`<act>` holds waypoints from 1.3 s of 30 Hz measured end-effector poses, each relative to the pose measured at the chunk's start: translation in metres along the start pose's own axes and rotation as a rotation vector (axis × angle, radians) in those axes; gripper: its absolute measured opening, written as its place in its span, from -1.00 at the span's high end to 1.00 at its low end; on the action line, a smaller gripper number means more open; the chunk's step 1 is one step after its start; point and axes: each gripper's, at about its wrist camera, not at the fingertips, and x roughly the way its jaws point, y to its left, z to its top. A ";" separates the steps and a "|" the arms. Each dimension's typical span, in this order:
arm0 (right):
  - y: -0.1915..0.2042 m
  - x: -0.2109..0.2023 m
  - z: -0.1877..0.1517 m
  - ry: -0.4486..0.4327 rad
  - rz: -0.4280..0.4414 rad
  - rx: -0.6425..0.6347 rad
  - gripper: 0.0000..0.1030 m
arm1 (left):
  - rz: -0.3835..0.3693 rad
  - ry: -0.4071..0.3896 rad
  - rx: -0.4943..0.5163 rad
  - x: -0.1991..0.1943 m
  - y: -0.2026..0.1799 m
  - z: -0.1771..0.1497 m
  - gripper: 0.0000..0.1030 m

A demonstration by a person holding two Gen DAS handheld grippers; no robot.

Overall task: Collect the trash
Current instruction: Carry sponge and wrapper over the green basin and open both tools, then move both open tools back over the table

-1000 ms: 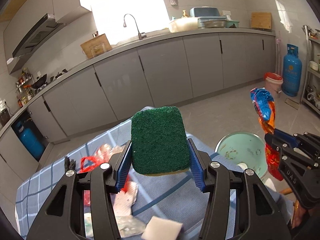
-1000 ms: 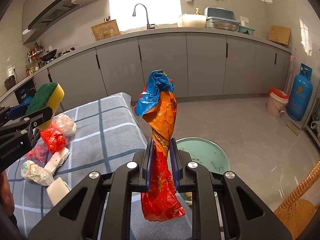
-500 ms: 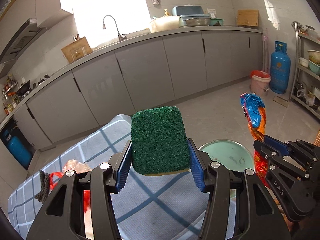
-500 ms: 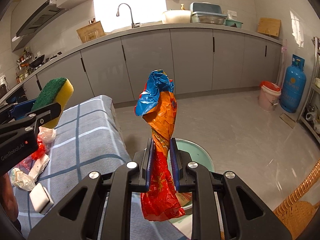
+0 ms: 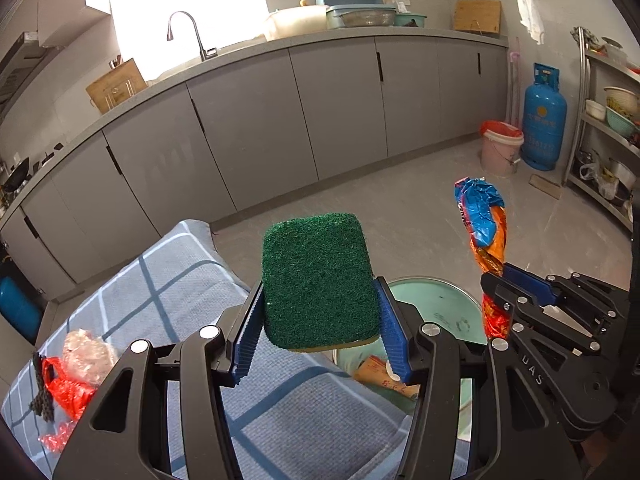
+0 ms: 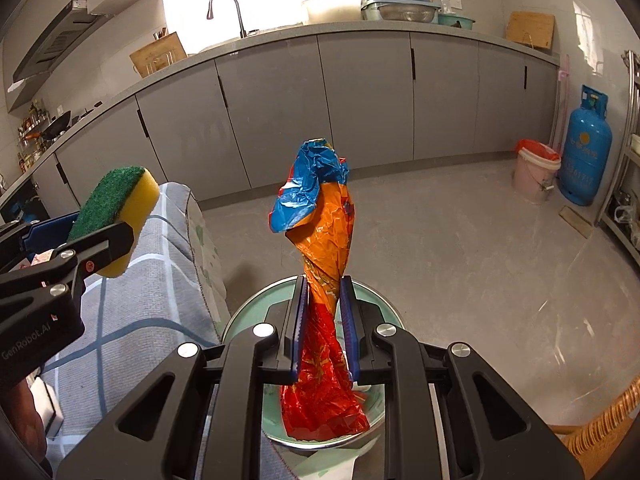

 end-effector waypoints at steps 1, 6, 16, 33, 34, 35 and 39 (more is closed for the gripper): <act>-0.002 0.006 -0.001 0.005 0.009 0.003 0.60 | -0.006 0.007 -0.001 0.004 -0.001 0.000 -0.07; -0.014 0.017 -0.006 0.005 -0.011 0.034 0.14 | 0.003 0.022 0.002 0.013 -0.001 -0.007 -0.35; -0.018 -0.004 -0.016 -0.002 -0.029 0.079 0.03 | 0.045 0.029 -0.044 -0.006 0.026 -0.016 -0.60; 0.077 -0.063 -0.037 -0.009 0.098 -0.034 -0.28 | 0.234 0.015 -0.104 -0.088 0.117 -0.076 -0.75; 0.087 -0.065 -0.040 -0.007 0.110 -0.049 -0.29 | 0.254 0.017 -0.108 -0.092 0.124 -0.080 -0.75; 0.097 -0.066 -0.043 -0.003 0.126 -0.064 -0.33 | 0.276 0.022 -0.111 -0.097 0.132 -0.087 -0.75; 0.134 -0.070 -0.055 0.016 0.171 -0.136 -0.33 | 0.340 0.058 -0.147 -0.111 0.164 -0.114 -0.75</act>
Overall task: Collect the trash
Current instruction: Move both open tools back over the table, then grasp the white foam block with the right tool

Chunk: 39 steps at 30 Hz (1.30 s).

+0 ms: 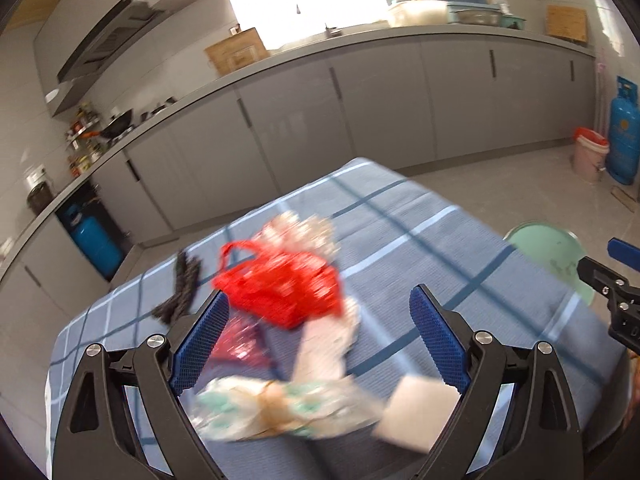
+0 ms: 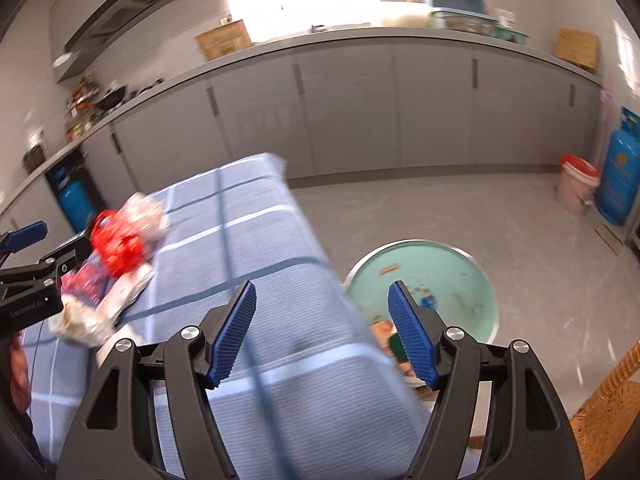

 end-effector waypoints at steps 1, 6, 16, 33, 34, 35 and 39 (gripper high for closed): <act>0.006 0.001 -0.002 0.004 0.006 -0.011 -0.33 | 0.016 0.011 -0.011 0.000 0.011 -0.007 -0.75; 0.043 0.003 -0.011 0.027 0.051 -0.072 -0.37 | 0.085 0.073 -0.057 0.002 0.056 -0.039 -0.75; 0.114 0.006 -0.033 0.059 0.170 -0.202 -0.66 | 0.132 0.181 -0.139 0.012 0.107 -0.096 -0.75; 0.132 0.036 -0.052 0.176 0.246 -0.257 -0.14 | 0.051 0.167 -0.145 0.015 0.094 -0.091 -0.75; 0.133 0.033 -0.053 0.169 0.239 -0.275 -0.12 | 0.045 0.164 -0.139 0.014 0.090 -0.089 -0.75; 0.134 0.031 -0.055 0.165 0.237 -0.285 -0.09 | 0.038 0.162 -0.134 0.014 0.087 -0.088 -0.75; 0.122 0.021 -0.054 0.147 0.217 -0.263 -0.06 | 0.024 0.153 -0.117 0.015 0.075 -0.083 -0.75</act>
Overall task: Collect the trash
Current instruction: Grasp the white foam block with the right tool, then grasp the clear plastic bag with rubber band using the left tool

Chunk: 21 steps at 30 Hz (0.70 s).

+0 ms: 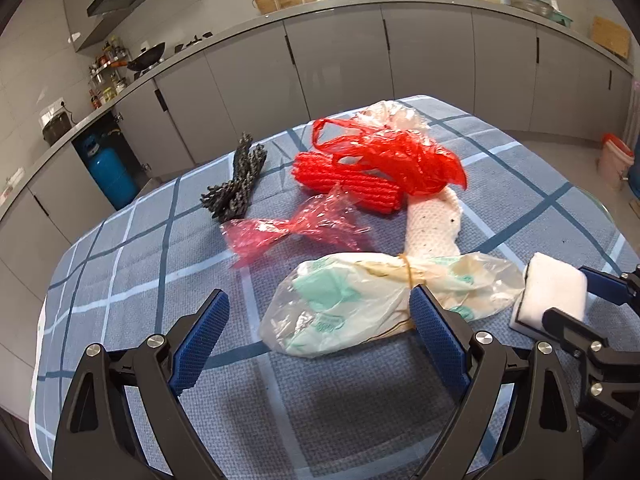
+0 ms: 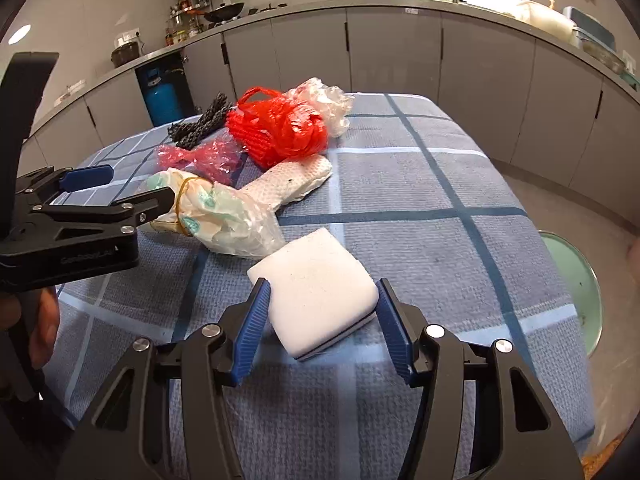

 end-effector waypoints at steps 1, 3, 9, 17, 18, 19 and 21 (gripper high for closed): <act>-0.006 -0.003 -0.001 -0.004 -0.011 0.017 -0.06 | -0.008 0.000 0.002 0.000 -0.002 0.000 -0.75; -0.016 -0.006 -0.004 -0.007 -0.030 0.044 -0.06 | -0.017 0.009 0.006 0.005 -0.008 0.000 -0.75; -0.024 -0.009 -0.009 -0.009 -0.042 0.054 -0.06 | -0.019 0.013 -0.019 0.015 -0.012 0.000 -0.72; -0.026 -0.011 -0.011 -0.014 -0.038 0.061 -0.06 | -0.111 0.041 -0.013 0.015 -0.017 -0.006 0.45; -0.026 -0.011 -0.011 -0.016 -0.039 0.060 -0.06 | -0.112 0.042 -0.009 0.014 -0.018 -0.006 0.45; -0.026 -0.012 -0.011 -0.018 -0.040 0.060 -0.06 | -0.113 0.038 -0.001 0.012 -0.018 -0.007 0.48; -0.026 -0.015 -0.010 -0.027 -0.046 0.060 -0.06 | -0.108 0.028 0.012 0.008 -0.019 -0.008 0.53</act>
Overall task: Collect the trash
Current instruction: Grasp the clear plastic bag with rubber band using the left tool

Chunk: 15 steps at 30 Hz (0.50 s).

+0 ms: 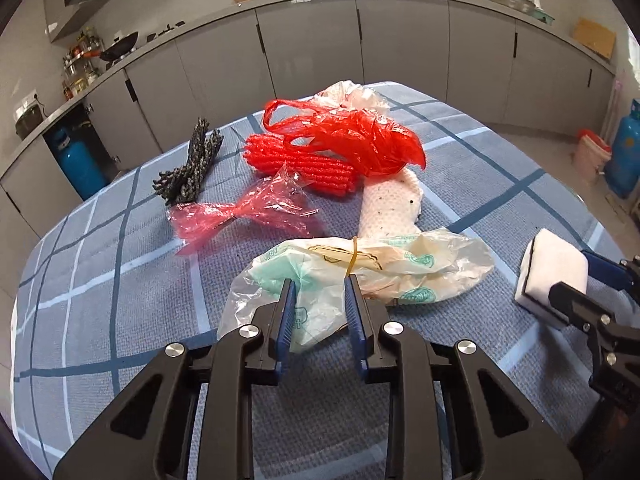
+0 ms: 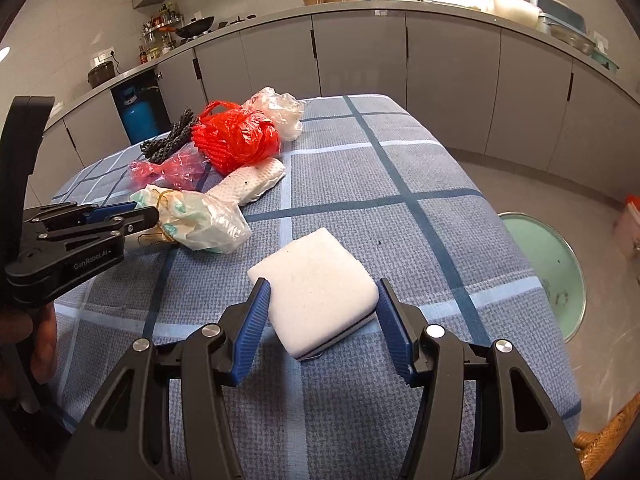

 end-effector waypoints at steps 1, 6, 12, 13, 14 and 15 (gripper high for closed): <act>0.000 -0.002 0.000 -0.005 -0.004 -0.002 -0.06 | 0.002 -0.008 0.012 -0.004 -0.002 -0.001 0.57; -0.001 -0.014 0.005 -0.045 -0.023 -0.002 -0.06 | 0.015 -0.058 0.035 -0.028 -0.003 0.003 0.66; -0.007 -0.022 0.008 -0.070 -0.035 0.012 -0.06 | 0.021 -0.108 0.036 -0.051 0.002 0.013 0.97; -0.008 -0.023 0.009 -0.072 -0.034 0.014 -0.06 | 0.019 -0.109 0.045 -0.052 0.001 0.015 0.97; -0.008 -0.023 0.009 -0.073 -0.033 0.015 -0.06 | 0.021 -0.106 0.050 -0.051 0.000 0.015 0.97; -0.008 -0.024 0.009 -0.074 -0.033 0.016 -0.06 | 0.015 -0.100 0.046 -0.050 0.000 0.015 0.97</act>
